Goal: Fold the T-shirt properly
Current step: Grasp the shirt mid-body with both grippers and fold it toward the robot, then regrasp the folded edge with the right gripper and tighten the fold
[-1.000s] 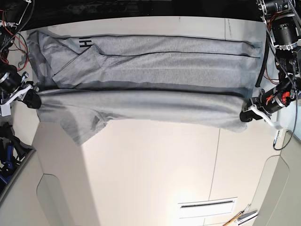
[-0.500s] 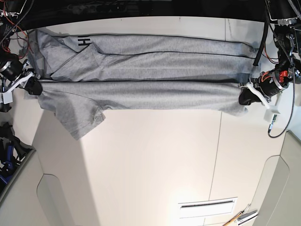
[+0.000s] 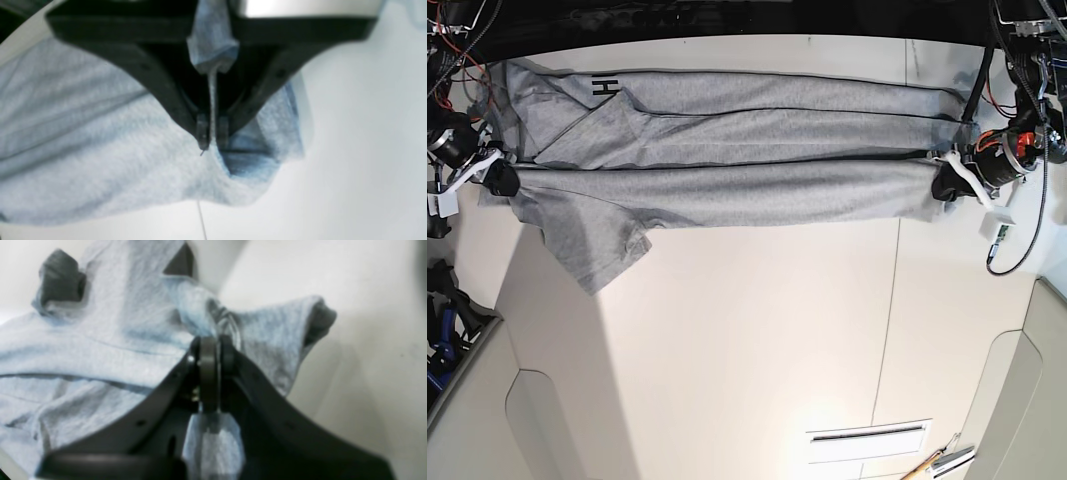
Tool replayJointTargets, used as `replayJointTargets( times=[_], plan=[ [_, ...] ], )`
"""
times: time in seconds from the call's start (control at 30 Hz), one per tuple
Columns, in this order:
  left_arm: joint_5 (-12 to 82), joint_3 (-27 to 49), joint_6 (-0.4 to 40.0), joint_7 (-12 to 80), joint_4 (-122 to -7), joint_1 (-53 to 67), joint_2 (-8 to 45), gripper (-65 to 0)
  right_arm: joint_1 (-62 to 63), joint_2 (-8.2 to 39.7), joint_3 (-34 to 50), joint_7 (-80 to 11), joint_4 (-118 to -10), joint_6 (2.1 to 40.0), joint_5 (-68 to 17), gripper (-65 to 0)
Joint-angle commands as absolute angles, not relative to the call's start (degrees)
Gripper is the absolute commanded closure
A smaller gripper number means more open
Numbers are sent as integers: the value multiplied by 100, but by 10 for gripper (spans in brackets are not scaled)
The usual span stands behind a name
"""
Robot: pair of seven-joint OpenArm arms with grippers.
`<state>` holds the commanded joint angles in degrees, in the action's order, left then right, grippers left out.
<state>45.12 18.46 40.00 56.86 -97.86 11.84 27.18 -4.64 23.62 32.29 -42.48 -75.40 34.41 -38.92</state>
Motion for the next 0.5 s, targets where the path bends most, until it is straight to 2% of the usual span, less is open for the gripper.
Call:
replayJointTargets(
  times=[0.2,0.3,0.33,0.5],
  plan=[
    [4493,1846,4000,5684,-9835,1240,2716,0,-464,2362,3229,-4246,-7540,3428,-3723,0],
    [4495,1846,4000,5682,-9835,1240,2716,0,-462,2364,3229,-4244,-7540,3402,-3734,-182],
    [4497,1846,4000,5680,-9835,1240,2716,0,-462,2366,3229,-4246,-7540,3361,-3739,-222],
    [4497,1846,4000,5638,-9835,1243,2716,0,-443,2366,3459,-4117,-7548,3363,-4130,-236]
  ],
)
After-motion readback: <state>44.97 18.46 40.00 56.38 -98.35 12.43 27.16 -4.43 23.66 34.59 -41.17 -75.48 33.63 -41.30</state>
